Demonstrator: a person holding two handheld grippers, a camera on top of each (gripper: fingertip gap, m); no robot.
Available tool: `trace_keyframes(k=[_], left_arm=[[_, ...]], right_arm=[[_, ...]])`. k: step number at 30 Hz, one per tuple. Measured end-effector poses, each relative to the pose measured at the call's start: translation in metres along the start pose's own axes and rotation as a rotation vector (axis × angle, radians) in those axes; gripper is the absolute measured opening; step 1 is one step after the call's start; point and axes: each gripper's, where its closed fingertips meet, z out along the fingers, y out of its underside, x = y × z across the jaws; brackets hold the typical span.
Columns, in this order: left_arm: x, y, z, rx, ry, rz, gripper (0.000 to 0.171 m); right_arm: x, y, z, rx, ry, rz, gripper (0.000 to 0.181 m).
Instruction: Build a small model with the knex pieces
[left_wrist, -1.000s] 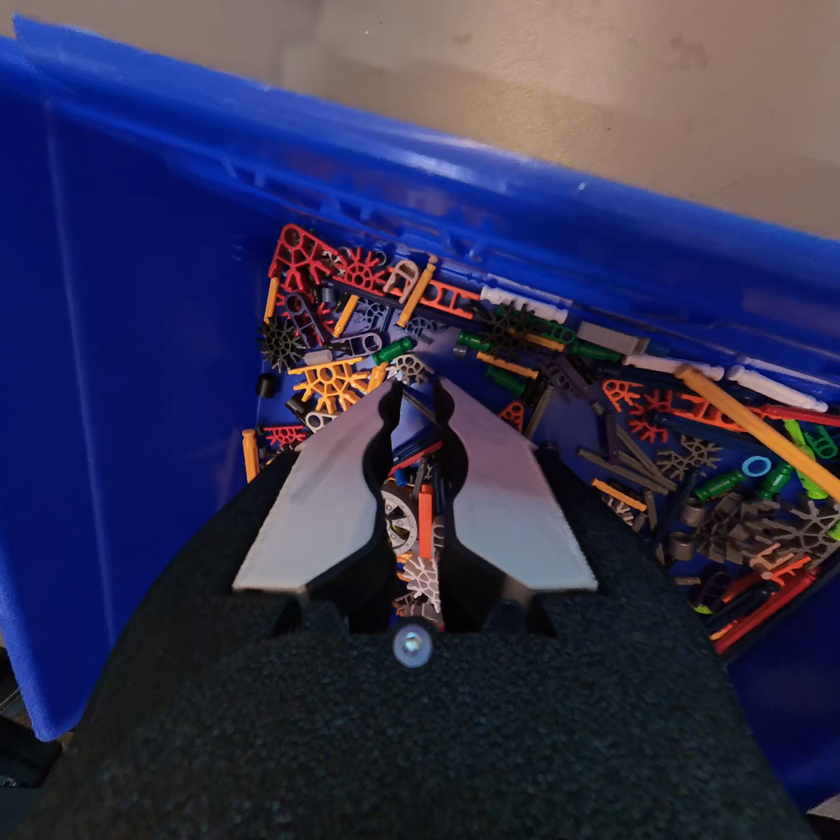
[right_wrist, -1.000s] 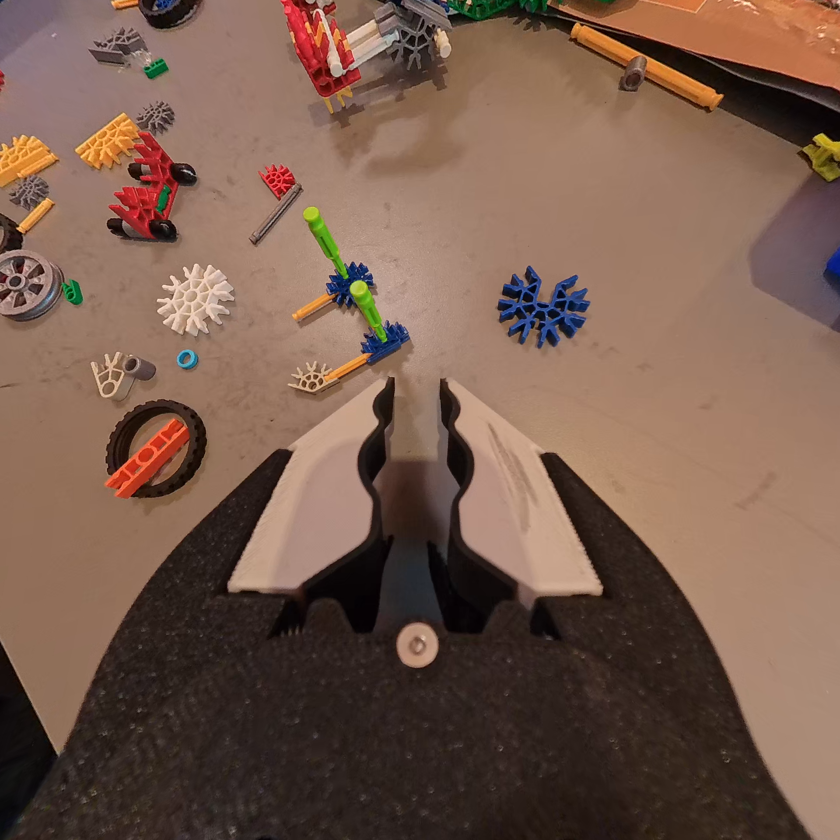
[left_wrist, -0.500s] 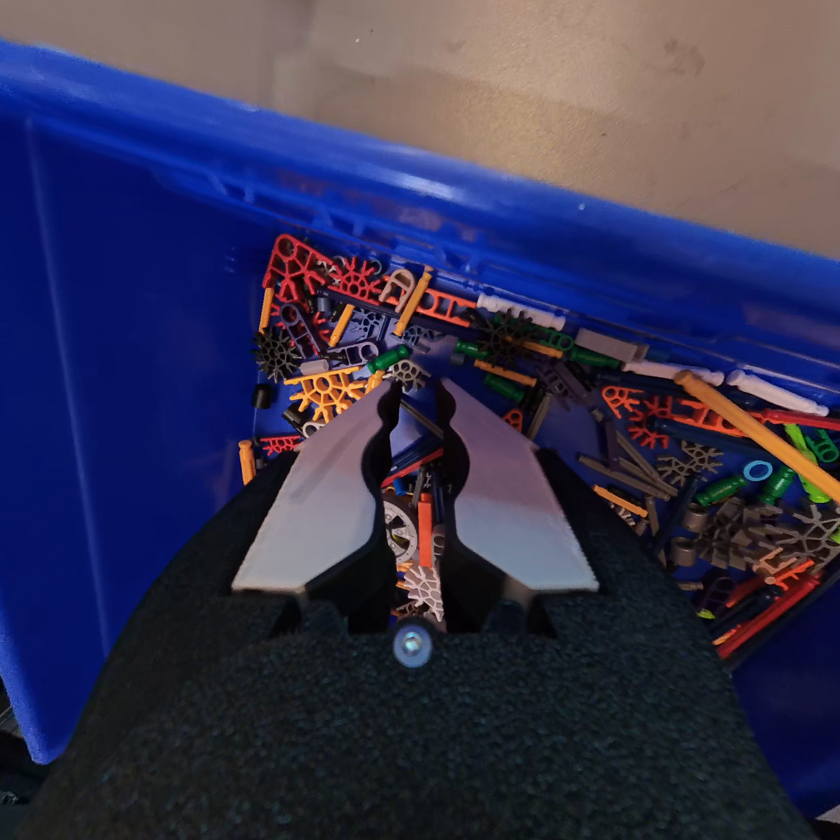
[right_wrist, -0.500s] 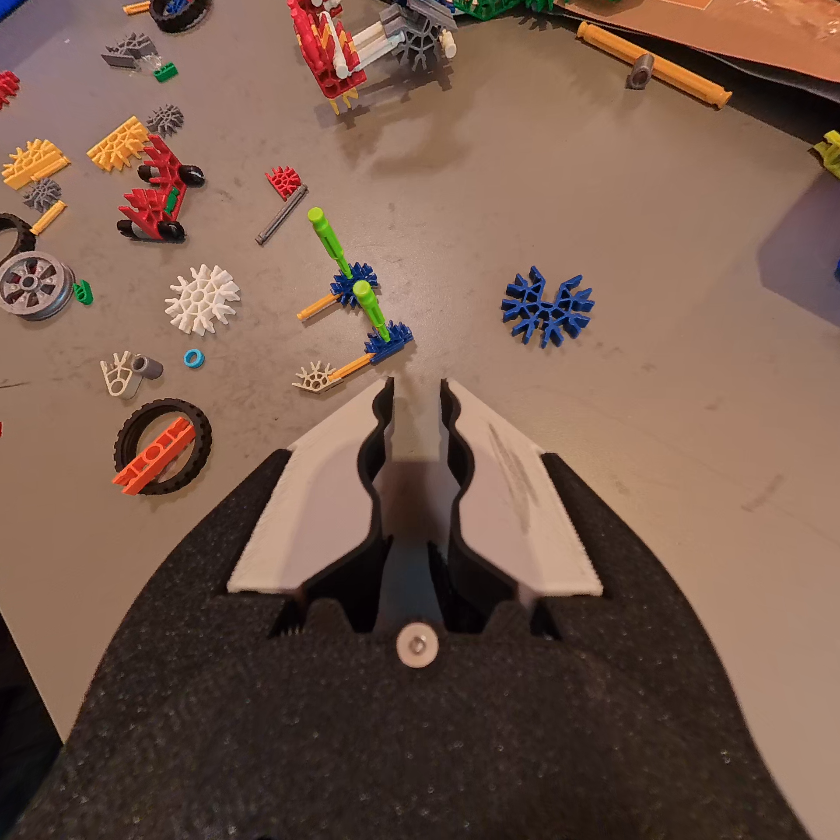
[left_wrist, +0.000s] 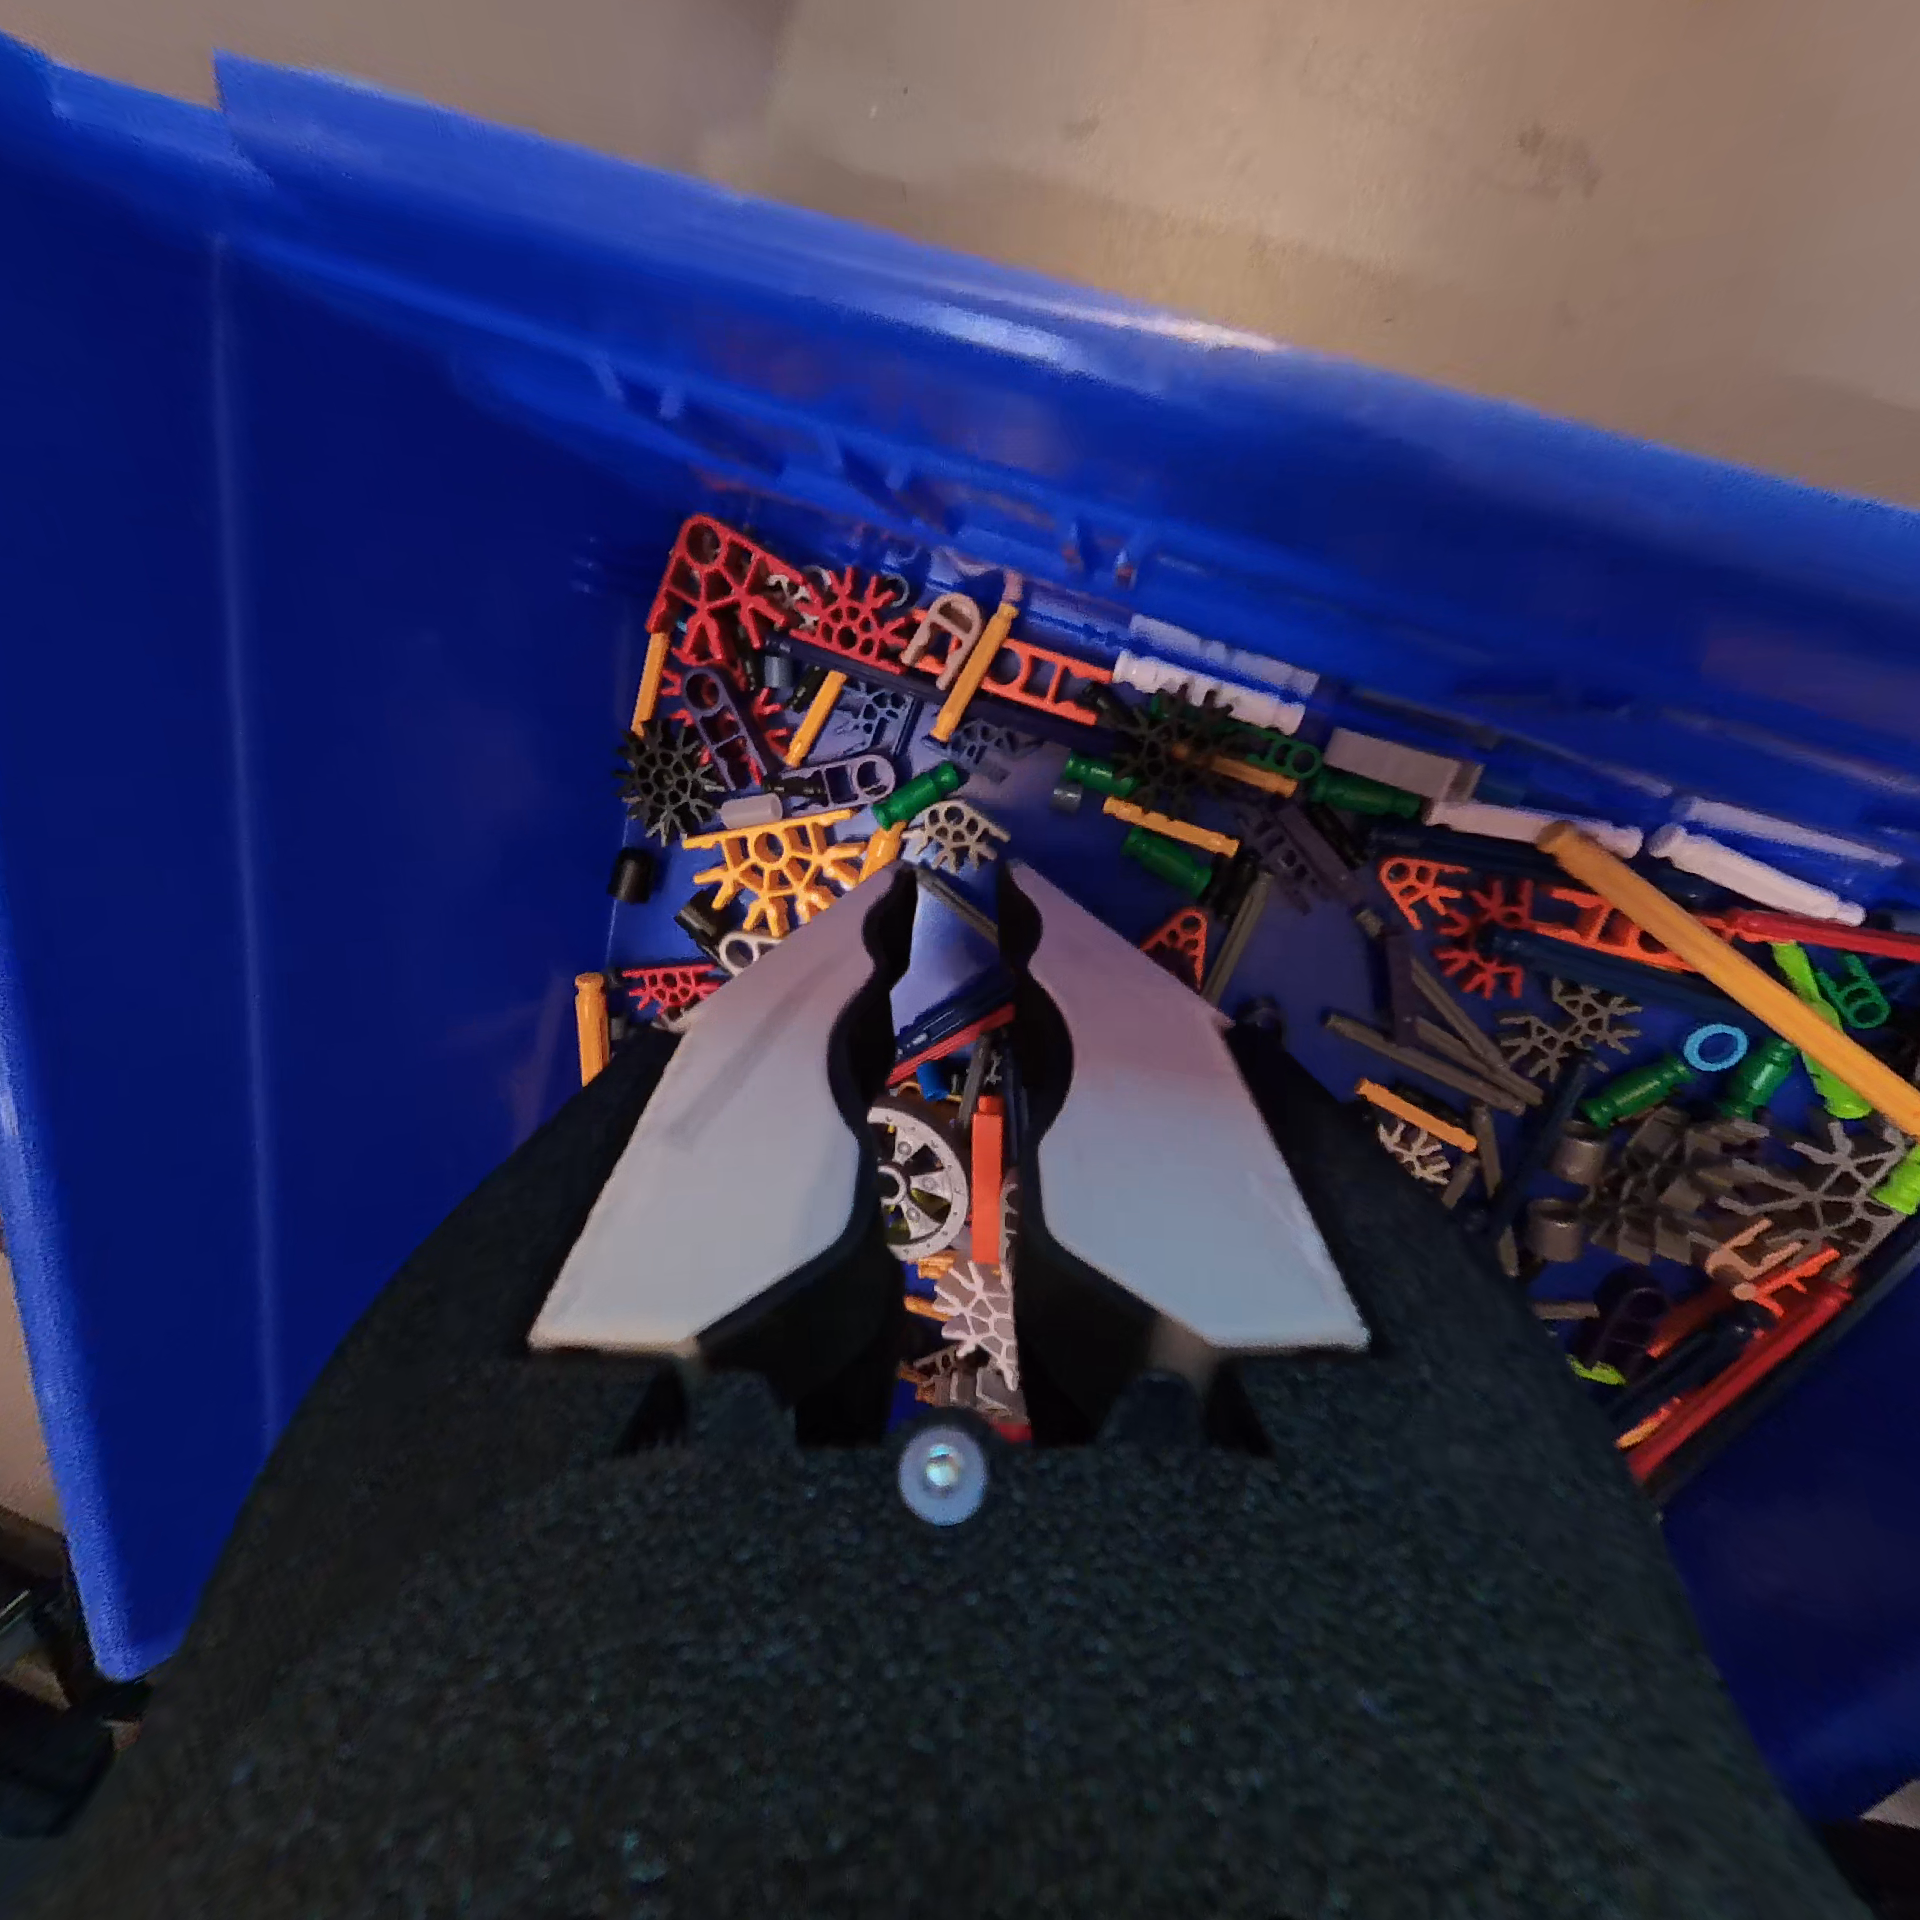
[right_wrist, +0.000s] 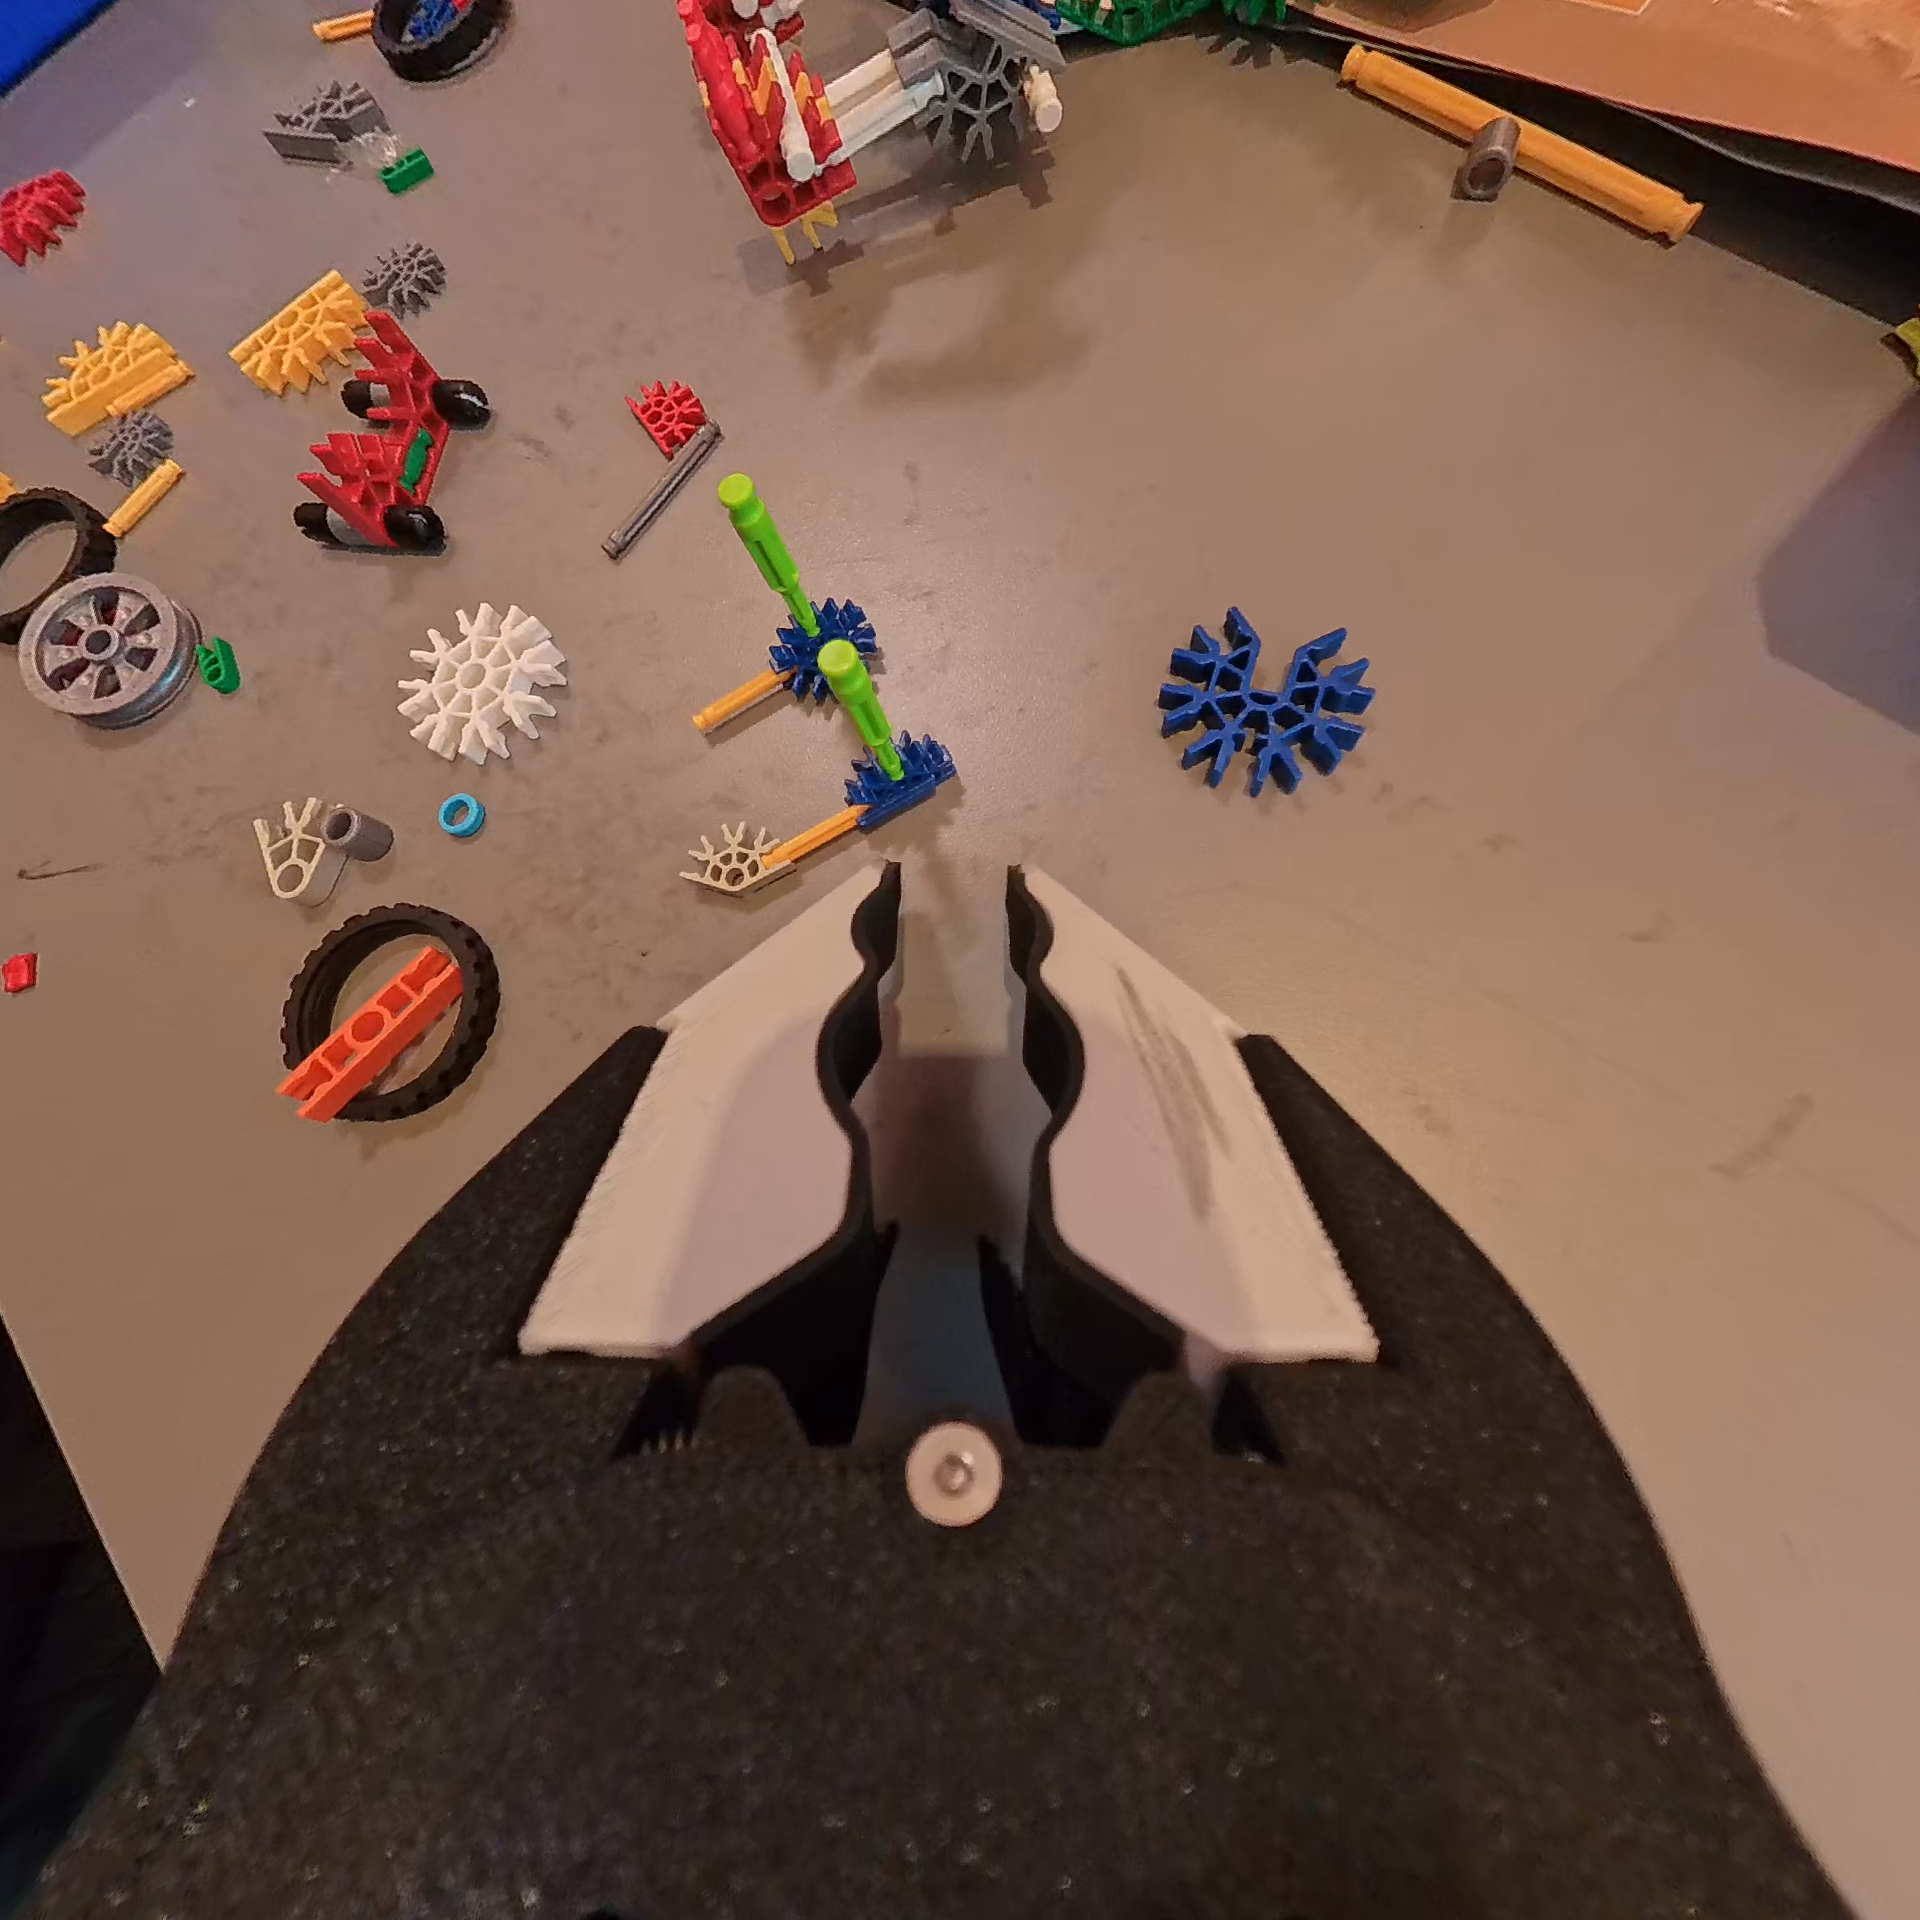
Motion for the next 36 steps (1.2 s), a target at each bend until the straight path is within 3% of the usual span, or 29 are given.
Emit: trace_keyframes(k=[10,16,27,36], left_arm=[[0.0,0.009,0.002,-0.037,0.0,0.011,0.018],[0.007,0.001,0.008,-0.009,0.036,0.019,0.018],[0.006,-0.005,0.011,0.019,0.049,-0.022,0.009],[0.006,0.008,0.005,-0.023,0.049,-0.012,0.012]], right_arm=[[0.0,0.0,0.0,-0.002,0.002,0.0,0.02],[0.0,0.0,0.0,-0.002,0.004,-0.001,0.02],[0.0,0.0,0.0,0.003,0.006,-0.004,0.02],[0.001,0.0,0.0,0.002,0.006,-0.001,0.02]])
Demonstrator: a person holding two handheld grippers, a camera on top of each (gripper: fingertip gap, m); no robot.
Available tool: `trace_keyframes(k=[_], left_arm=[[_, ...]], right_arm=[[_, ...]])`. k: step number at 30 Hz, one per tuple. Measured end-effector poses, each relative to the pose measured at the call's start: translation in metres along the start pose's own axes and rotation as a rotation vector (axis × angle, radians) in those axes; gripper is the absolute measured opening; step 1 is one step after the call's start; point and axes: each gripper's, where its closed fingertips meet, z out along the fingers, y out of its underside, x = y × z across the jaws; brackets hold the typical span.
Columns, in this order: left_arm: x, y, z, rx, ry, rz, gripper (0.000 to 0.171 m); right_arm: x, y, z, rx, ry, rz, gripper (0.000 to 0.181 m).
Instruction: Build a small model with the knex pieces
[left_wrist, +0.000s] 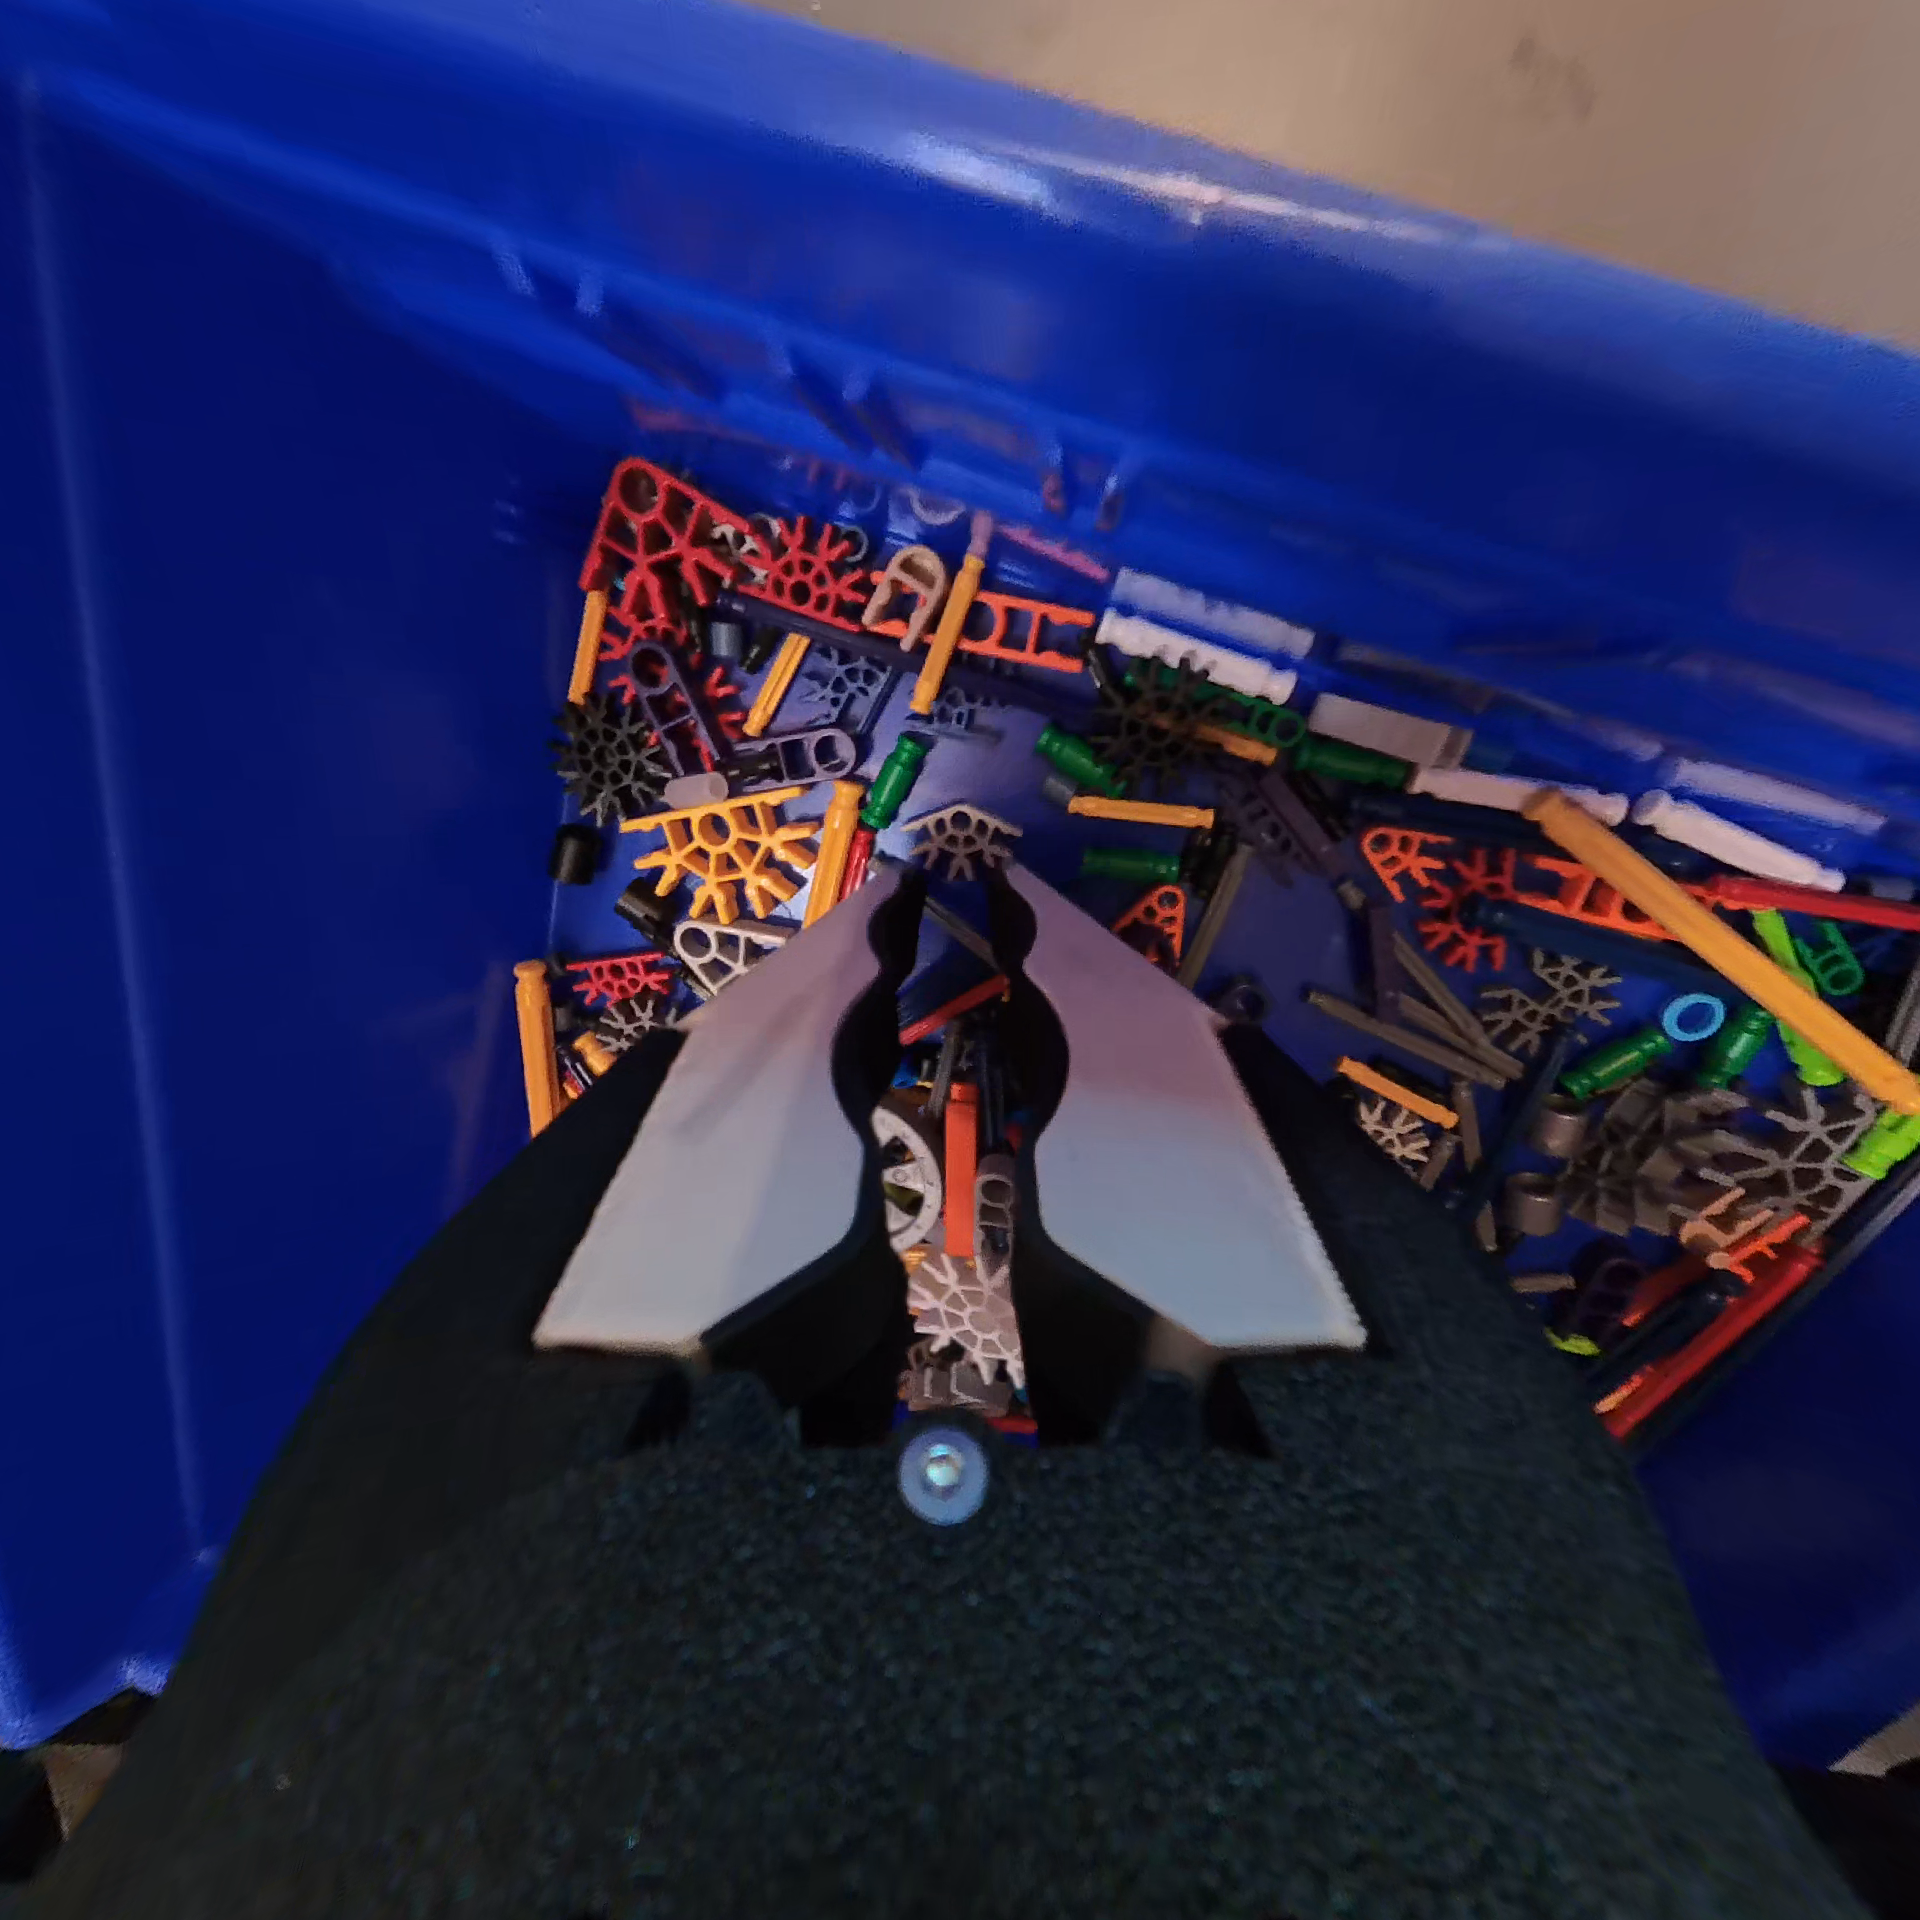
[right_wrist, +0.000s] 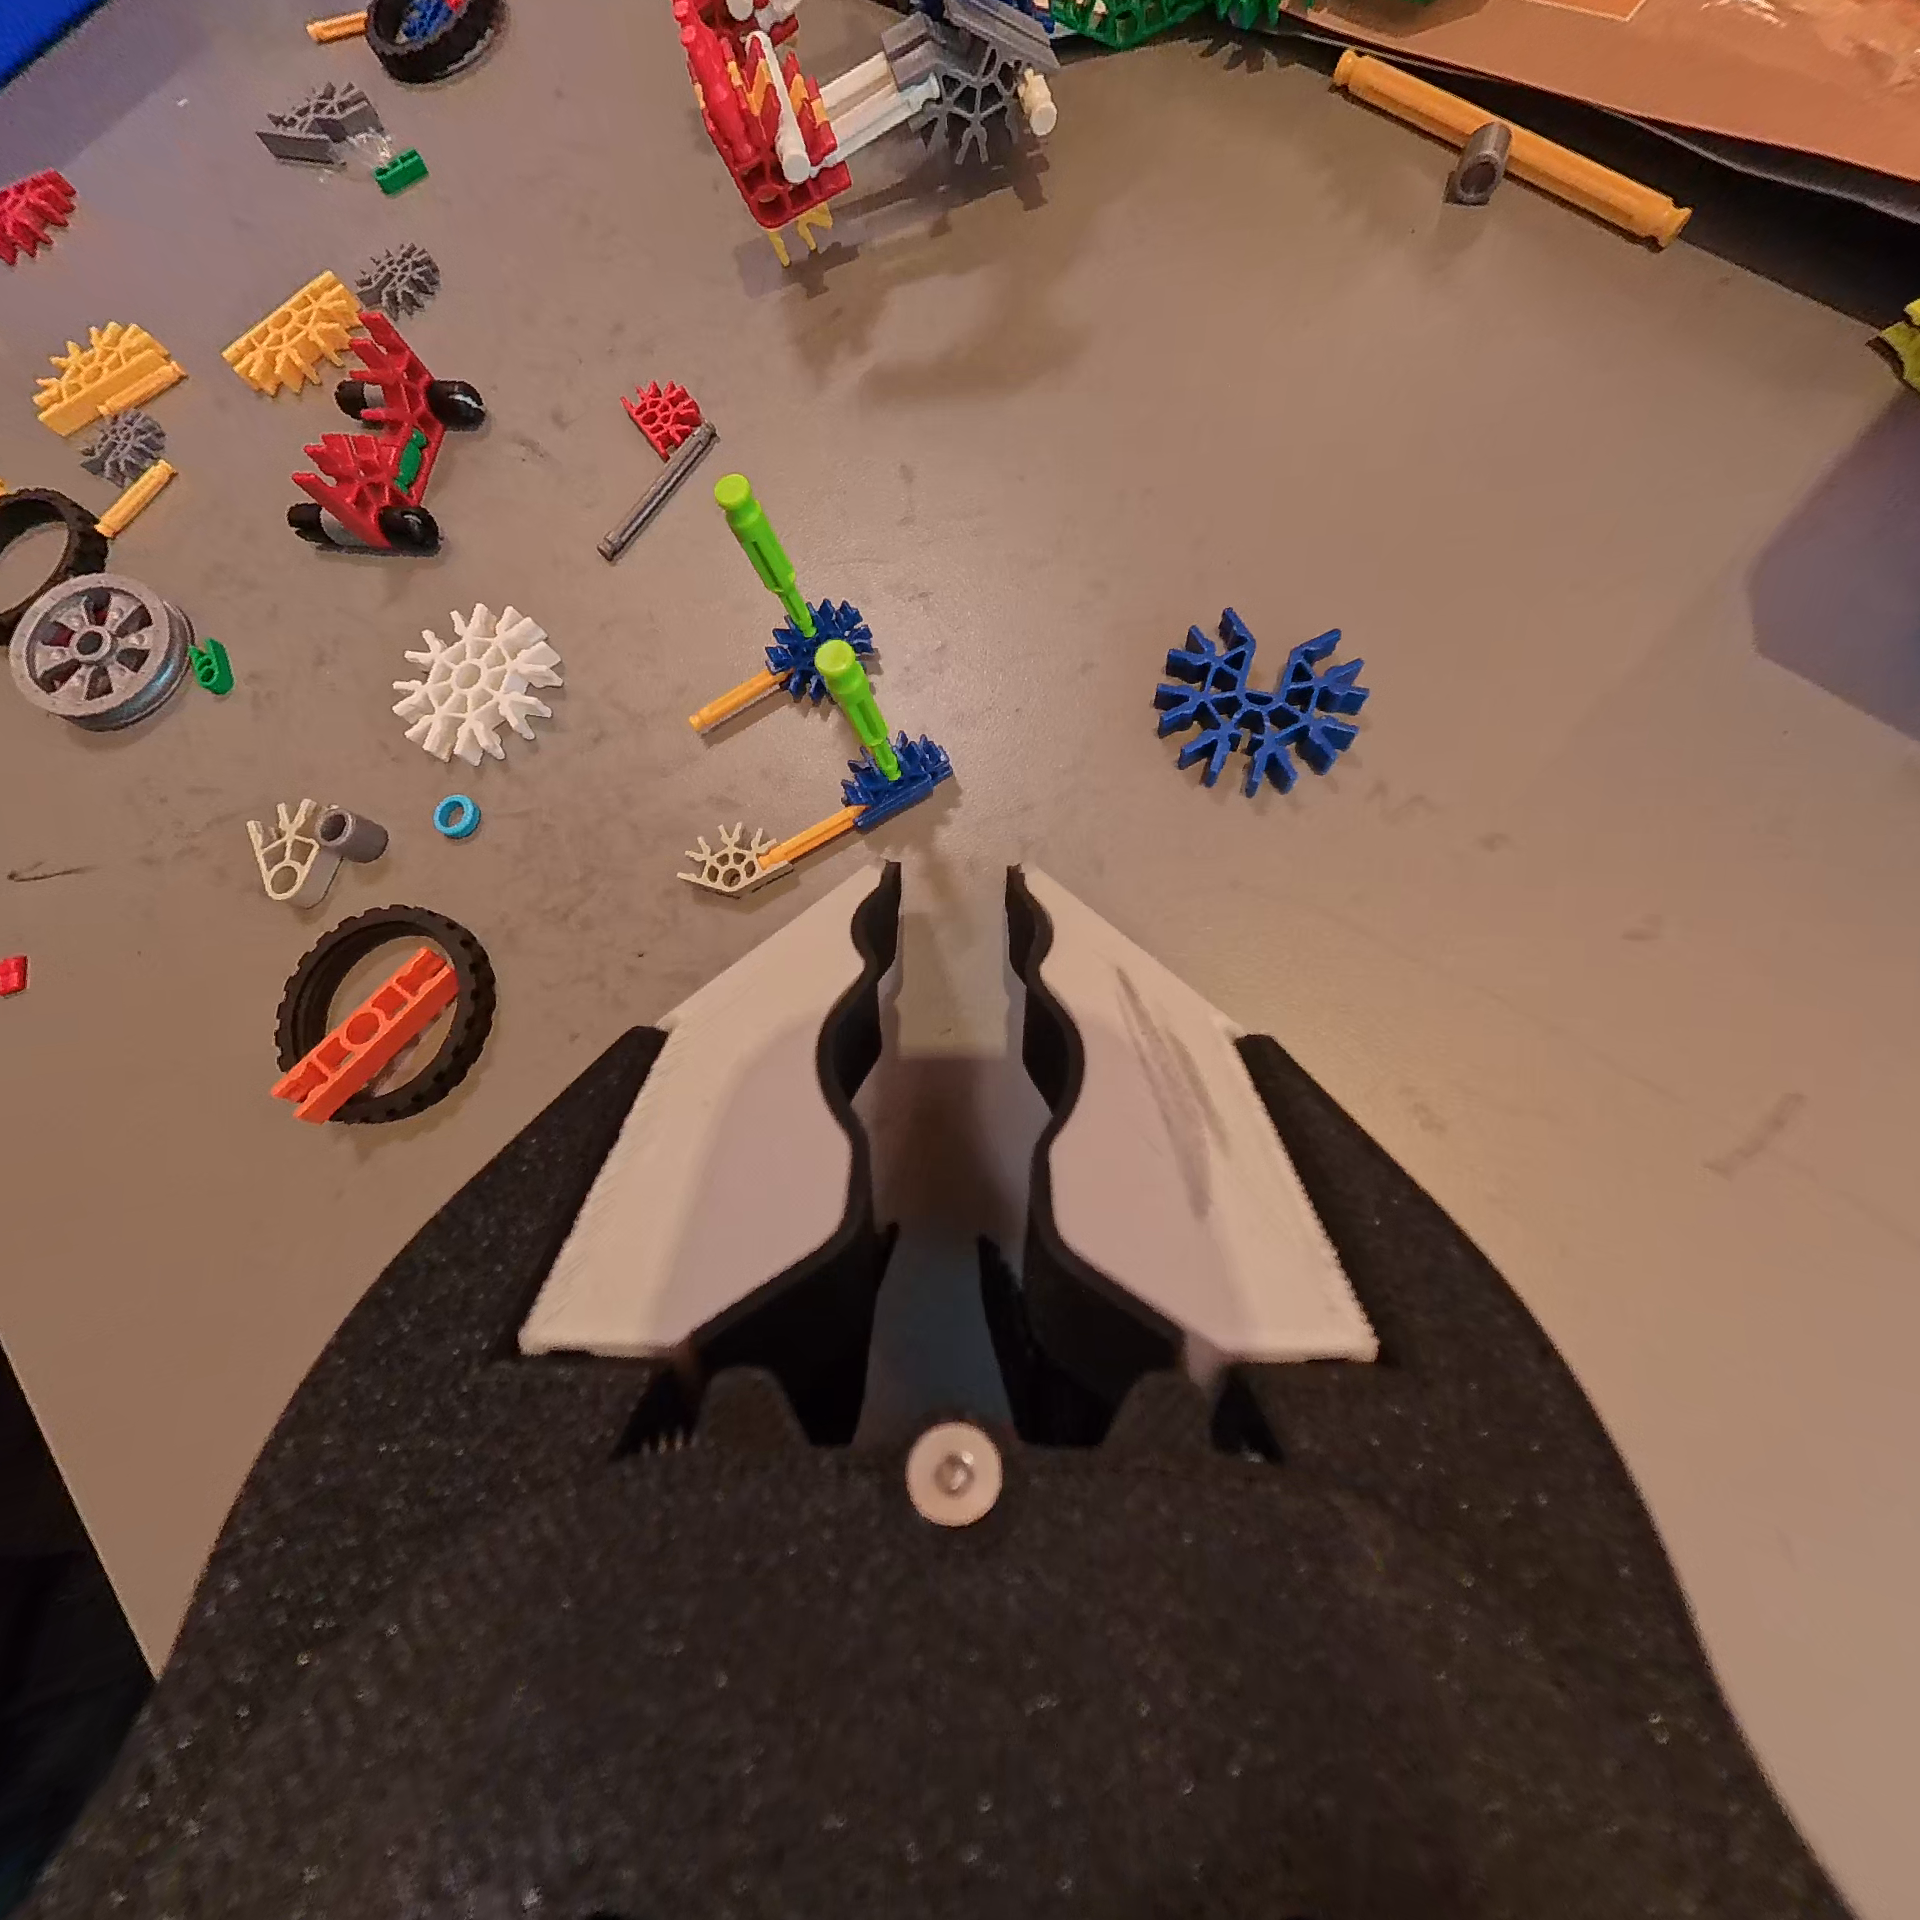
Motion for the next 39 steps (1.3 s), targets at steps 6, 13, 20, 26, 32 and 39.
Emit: trace_keyframes(k=[6,13,20,26,32,39], left_arm=[[0.001,-0.003,0.003,0.0,-0.001,0.011,0.019],[0.001,-0.009,0.004,0.032,0.004,0.003,0.022],[0.001,-0.013,0.005,0.051,0.019,-0.013,0.018],[0.001,-0.013,0.005,0.051,0.021,-0.005,0.018],[0.0,-0.014,0.003,0.06,0.017,-0.008,0.009],[0.0,-0.013,0.004,0.052,0.025,-0.043,0.01]], right_arm=[[0.0,0.0,0.0,-0.001,0.005,-0.002,0.02],[0.0,0.0,0.0,0.001,0.005,-0.003,0.02],[0.0,-0.001,0.0,0.004,0.004,-0.002,0.02],[0.0,-0.001,-0.001,0.01,0.001,-0.002,0.02],[-0.001,-0.002,-0.002,0.018,-0.002,-0.002,0.02],[-0.001,-0.002,-0.002,0.021,-0.004,-0.003,0.02]])
